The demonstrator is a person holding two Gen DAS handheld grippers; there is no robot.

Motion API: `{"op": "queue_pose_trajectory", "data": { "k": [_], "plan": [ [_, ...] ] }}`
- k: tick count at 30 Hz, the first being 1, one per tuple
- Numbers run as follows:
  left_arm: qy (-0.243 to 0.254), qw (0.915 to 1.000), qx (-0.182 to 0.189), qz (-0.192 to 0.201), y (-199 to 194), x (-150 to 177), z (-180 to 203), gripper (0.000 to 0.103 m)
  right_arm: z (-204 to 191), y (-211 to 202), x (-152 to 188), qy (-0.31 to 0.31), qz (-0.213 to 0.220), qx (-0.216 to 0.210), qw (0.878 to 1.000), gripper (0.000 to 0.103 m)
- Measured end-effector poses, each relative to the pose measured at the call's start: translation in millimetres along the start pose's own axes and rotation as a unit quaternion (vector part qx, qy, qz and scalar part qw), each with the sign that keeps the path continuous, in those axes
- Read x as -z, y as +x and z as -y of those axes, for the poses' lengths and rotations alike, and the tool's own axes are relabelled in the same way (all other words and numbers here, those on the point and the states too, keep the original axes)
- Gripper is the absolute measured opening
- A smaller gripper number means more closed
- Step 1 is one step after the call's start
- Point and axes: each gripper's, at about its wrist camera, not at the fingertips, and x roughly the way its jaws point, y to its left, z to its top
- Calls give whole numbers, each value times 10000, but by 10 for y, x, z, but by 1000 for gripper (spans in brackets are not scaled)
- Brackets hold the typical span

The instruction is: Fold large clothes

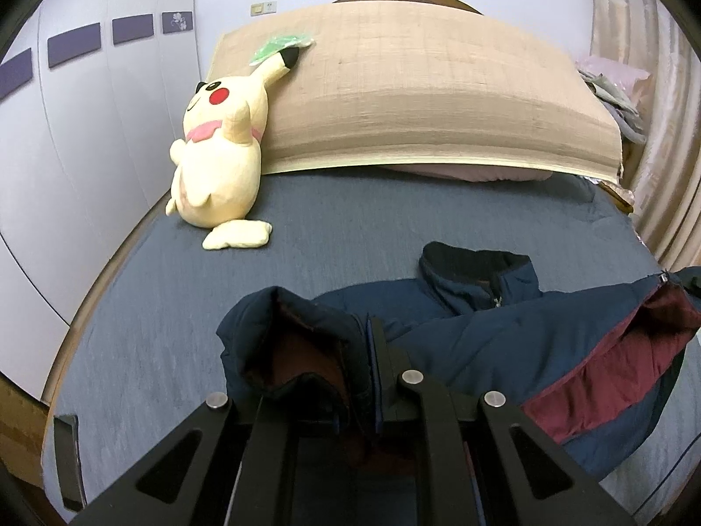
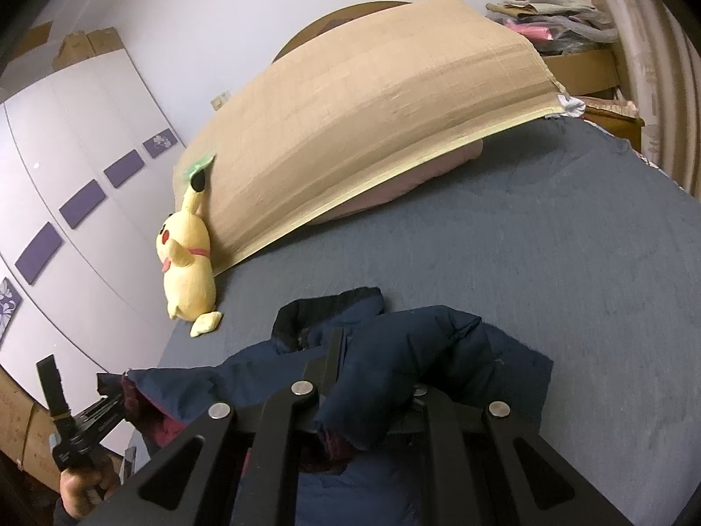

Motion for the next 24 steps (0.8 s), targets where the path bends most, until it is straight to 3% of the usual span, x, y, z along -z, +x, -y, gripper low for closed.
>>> {"op": "queue_pose_trajectory", "data": {
  "k": [10, 24],
  "plan": [
    [72, 9996, -134, -251, 478, -227, 62, 11, 129, 569, -241, 122, -198, 221, 9995, 11],
    [10, 9964, -273, -804, 1211, -132, 82, 11, 384, 1430, -190, 217, -666, 573, 9959, 11]
  ]
}}
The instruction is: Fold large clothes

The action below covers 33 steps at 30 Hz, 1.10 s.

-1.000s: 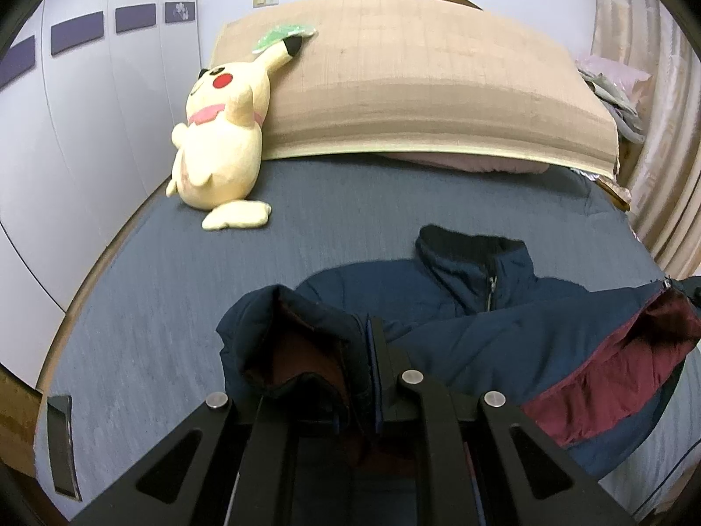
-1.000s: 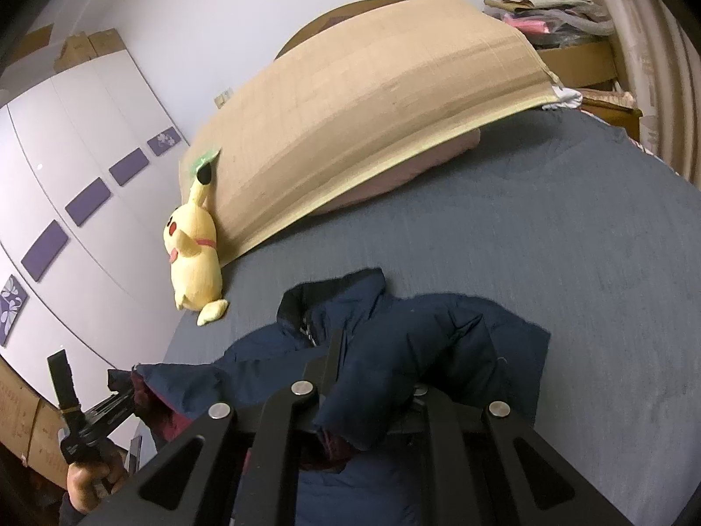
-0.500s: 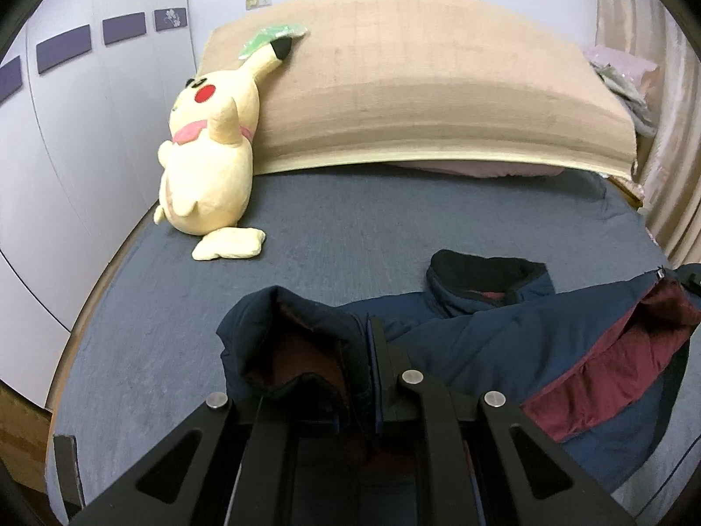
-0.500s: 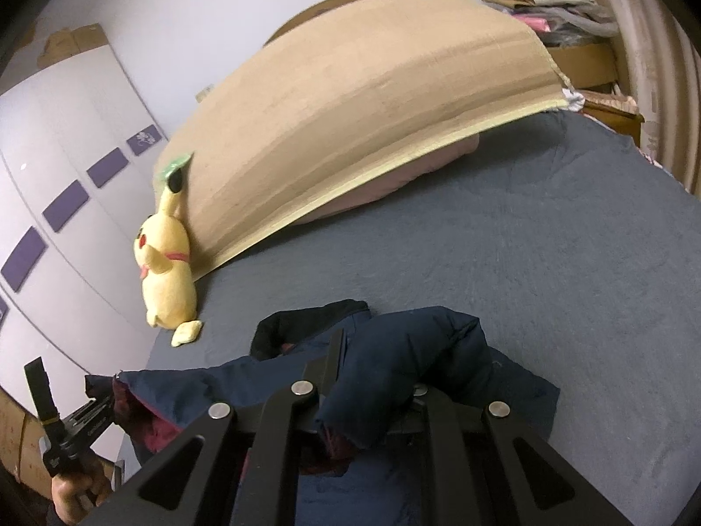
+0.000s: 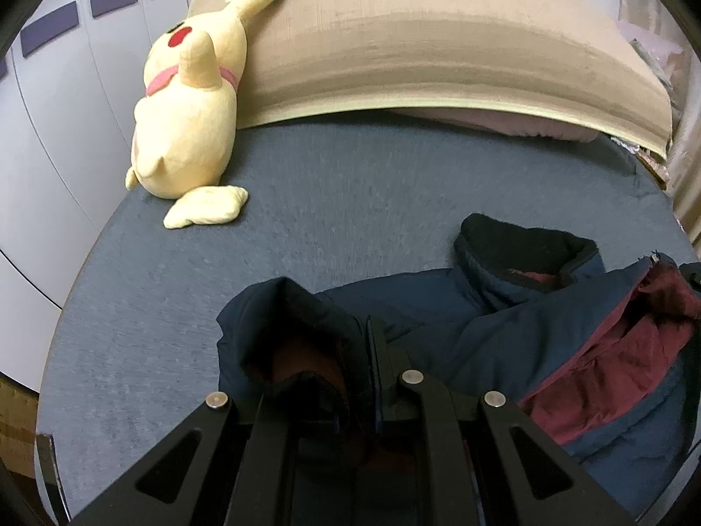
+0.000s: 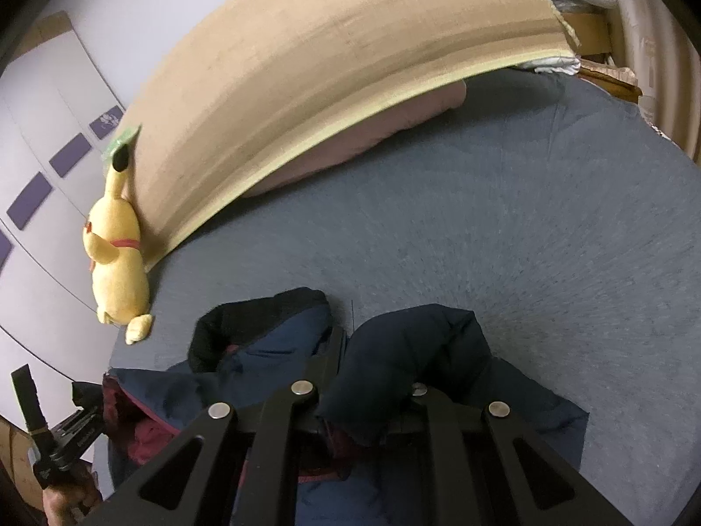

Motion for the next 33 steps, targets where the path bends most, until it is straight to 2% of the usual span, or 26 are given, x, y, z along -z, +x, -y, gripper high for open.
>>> {"op": "queue_pose_trajectory", "data": {
  "k": [10, 17, 28, 30, 32, 33],
  "plan": [
    [76, 9999, 59, -110, 183, -63, 16, 11, 180, 328, 12, 140, -227, 160, 9995, 11],
    [254, 9997, 44, -54, 284, -73, 42, 11, 274, 458, 39, 331, -408, 173, 9985, 11],
    [344, 9990, 40, -279, 518, -34, 44, 12, 300, 577, 4, 427, -658, 221, 9967, 13],
    [265, 9991, 152, -303, 500, -56, 8, 14, 326, 573, -12, 535, -700, 138, 9960, 14],
    [9, 9983, 444, -382, 477, -95, -90, 15, 358, 560, -19, 677, -720, 16, 9951, 17],
    [-95, 9978, 519, -392, 466, -109, -126, 16, 385, 535, -26, 800, -719, -92, 9942, 22]
  ]
}}
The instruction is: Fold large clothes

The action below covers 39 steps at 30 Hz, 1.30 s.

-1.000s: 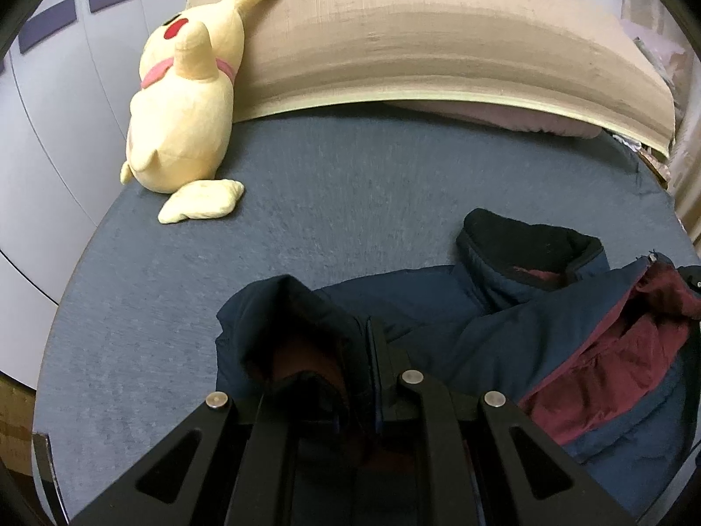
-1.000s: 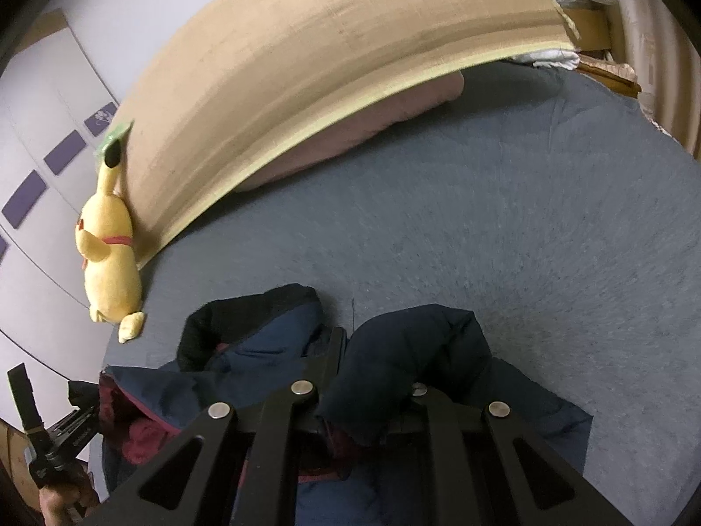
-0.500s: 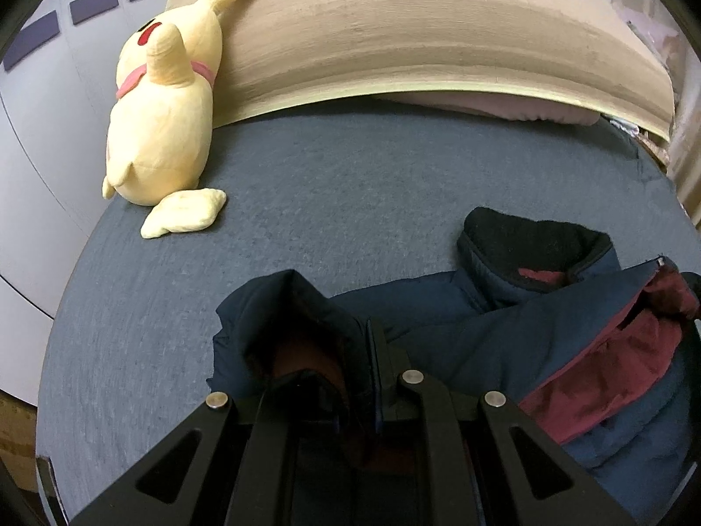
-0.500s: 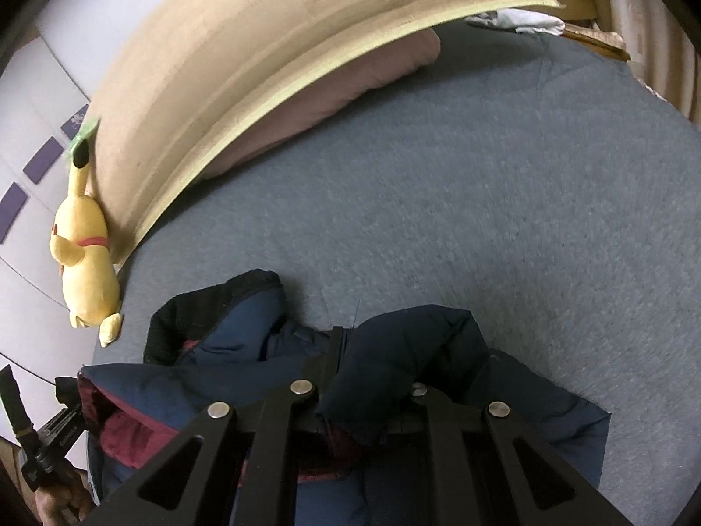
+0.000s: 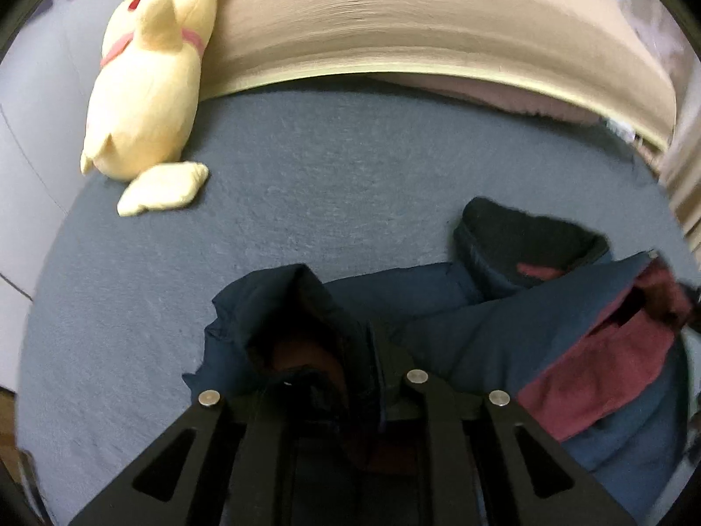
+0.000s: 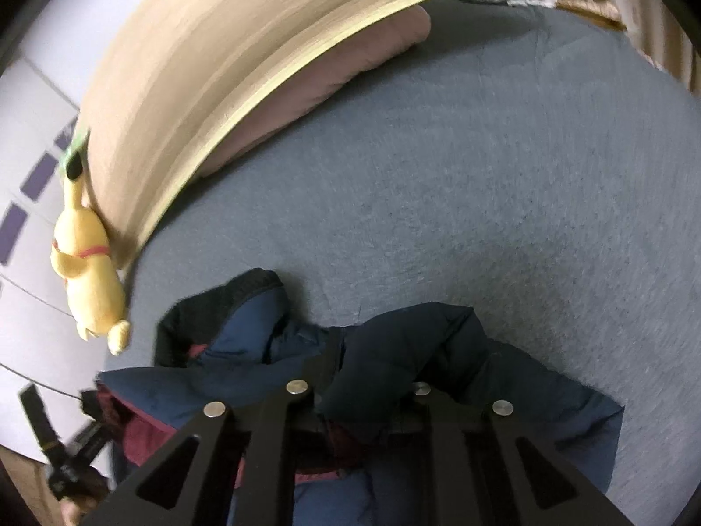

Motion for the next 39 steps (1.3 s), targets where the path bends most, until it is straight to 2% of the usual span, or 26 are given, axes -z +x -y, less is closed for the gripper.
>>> {"op": "queue_pose_trajectory", "data": {
  "k": [2, 3, 4, 5, 6, 8, 9, 10, 12, 15, 18, 26, 32, 36, 39],
  "plan": [
    [-206, 9997, 155, -44, -49, -33, -59, 17, 13, -61, -3, 152, 12, -263, 9995, 42],
    [-245, 9995, 188, -67, -69, -39, -62, 18, -6, -85, -2, 172, 4, -379, 9991, 66],
    [-257, 9994, 211, -88, -95, -51, -61, 20, -38, -127, -1, 148, 43, -455, 9988, 81],
    [-249, 9994, 219, -85, -124, -65, -58, 21, -76, -156, 1, 100, 99, -471, 9988, 84],
    [-230, 9995, 229, -53, -169, -76, -48, 25, -144, -234, 3, -25, 230, -440, 9988, 84],
    [-210, 9995, 218, 32, -254, -90, -32, 41, -204, -307, -9, -112, 305, -432, 9985, 84],
    [-227, 9994, 192, 155, -317, -100, -27, 53, -218, -355, -16, -81, 331, -458, 9984, 84],
    [-243, 9988, 140, 389, -410, -109, -24, 60, -220, -395, -20, -52, 374, -470, 9982, 84],
    [-248, 9971, 66, 711, -544, -139, -34, 65, -223, -474, -24, -59, 474, -478, 9977, 84],
    [-267, 9966, 89, 770, -652, -187, -37, 66, -211, -569, -41, -47, 588, -467, 9972, 84],
    [-170, 9955, -85, 925, -749, -179, -13, 66, -227, -681, -43, -17, 748, -487, 9960, 84],
    [121, 9927, -161, 1193, -960, -88, 32, 66, -397, -900, 98, -358, 917, -411, 9943, 84],
    [225, 9862, -235, 1626, -1223, 34, -2, 67, -478, -1086, 215, -552, 1016, -376, 9926, 84],
    [391, 9836, -202, 1749, -1274, 240, 36, 69, -622, -1117, 369, -1030, 980, -332, 9893, 84],
    [757, 9833, -361, 1618, -1110, 376, 158, 70, -763, -977, 539, -1630, 754, 26, 9837, 84]
  ]
}}
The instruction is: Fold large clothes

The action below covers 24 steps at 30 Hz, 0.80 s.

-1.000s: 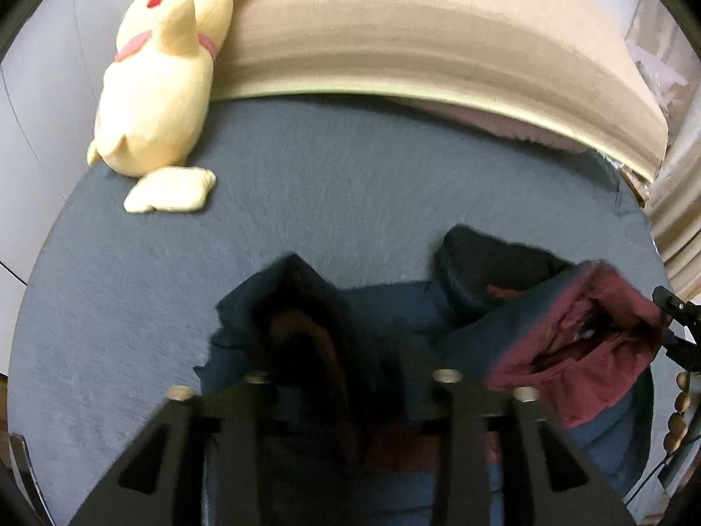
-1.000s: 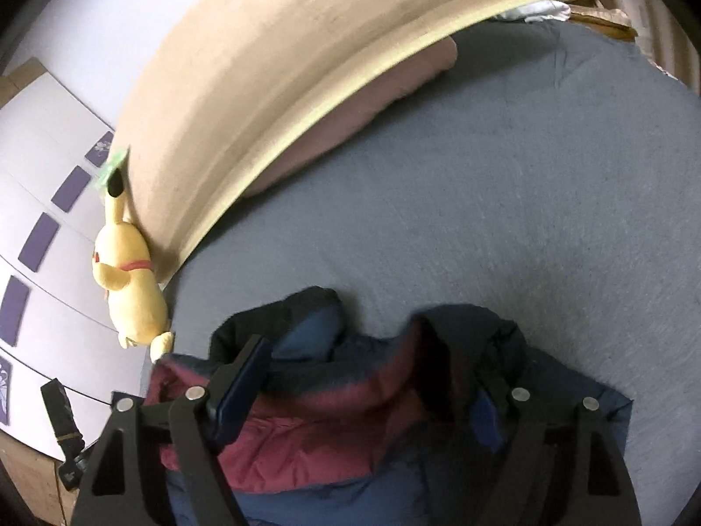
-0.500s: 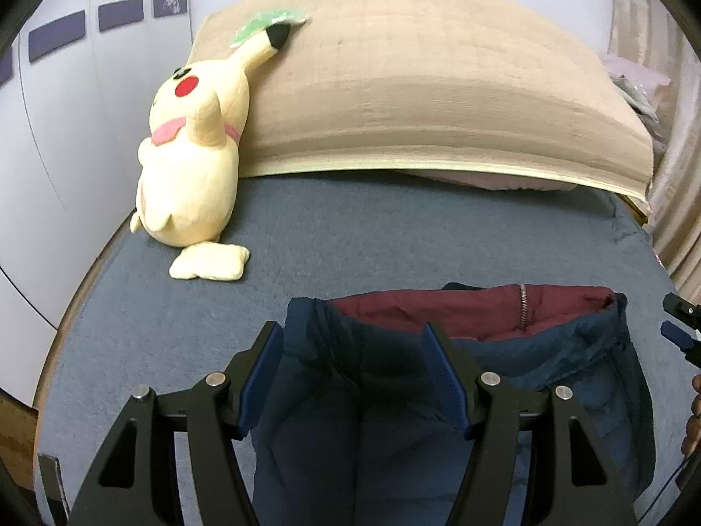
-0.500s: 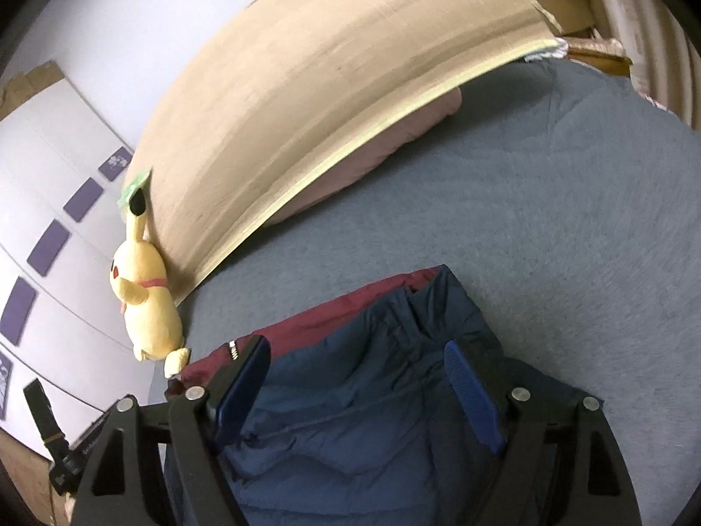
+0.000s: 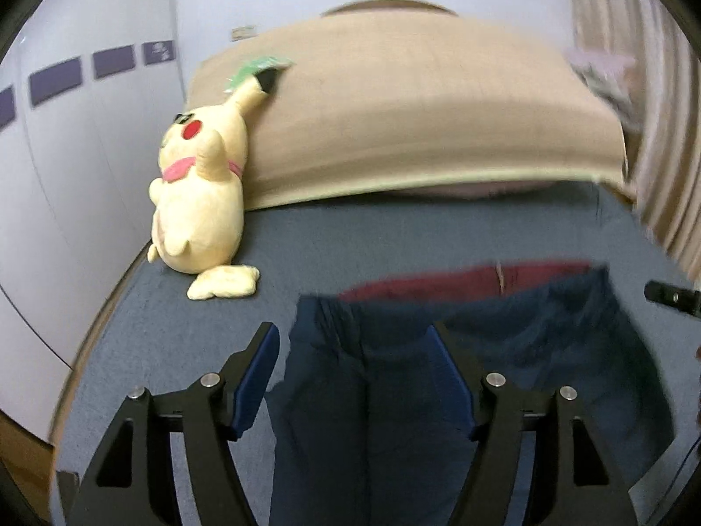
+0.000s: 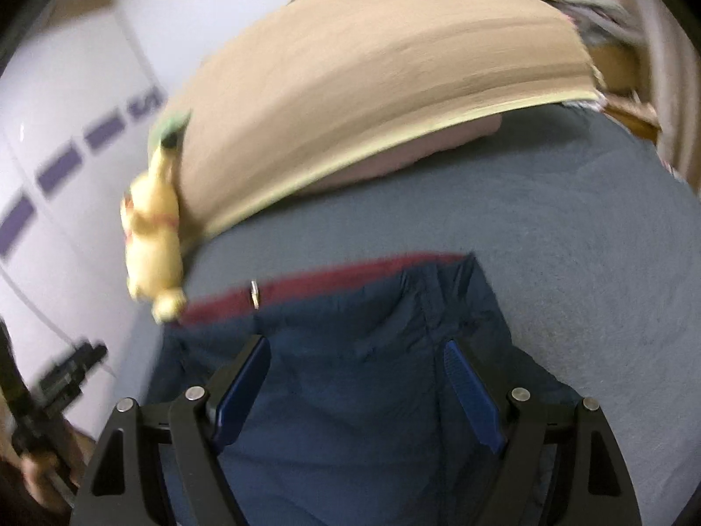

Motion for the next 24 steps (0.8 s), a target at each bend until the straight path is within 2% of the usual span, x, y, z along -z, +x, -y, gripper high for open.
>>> {"op": "queue_pose_trajectory", "data": {
  "k": [3, 6, 10, 13, 18, 20, 24],
  "plan": [
    [421, 9986, -177, -252, 242, 82, 172, 70, -178, 232, 118, -569, -290, 322, 9974, 84],
    [536, 9973, -264, -439, 467, 70, 289, 70, -263, 443, 130, -772, -421, 459, 9951, 84],
    [724, 9952, -407, -520, 749, -13, 463, 70, -248, 749, 4, -626, -440, 568, 9955, 84],
    [846, 9934, -495, -599, 971, -52, 565, 70, -192, 1002, -74, -577, -517, 811, 9937, 84],
    [957, 9897, -687, -814, 1364, -119, 659, 70, 6, 1347, -159, -283, -766, 1092, 9907, 84],
    [897, 9887, -789, -908, 1488, -116, 640, 70, 47, 1461, -160, -198, -872, 1154, 9893, 89],
    [724, 9868, -741, -1249, 1708, -55, 570, 73, 122, 1617, -172, -71, -1067, 1238, 9865, 98]
  ]
}}
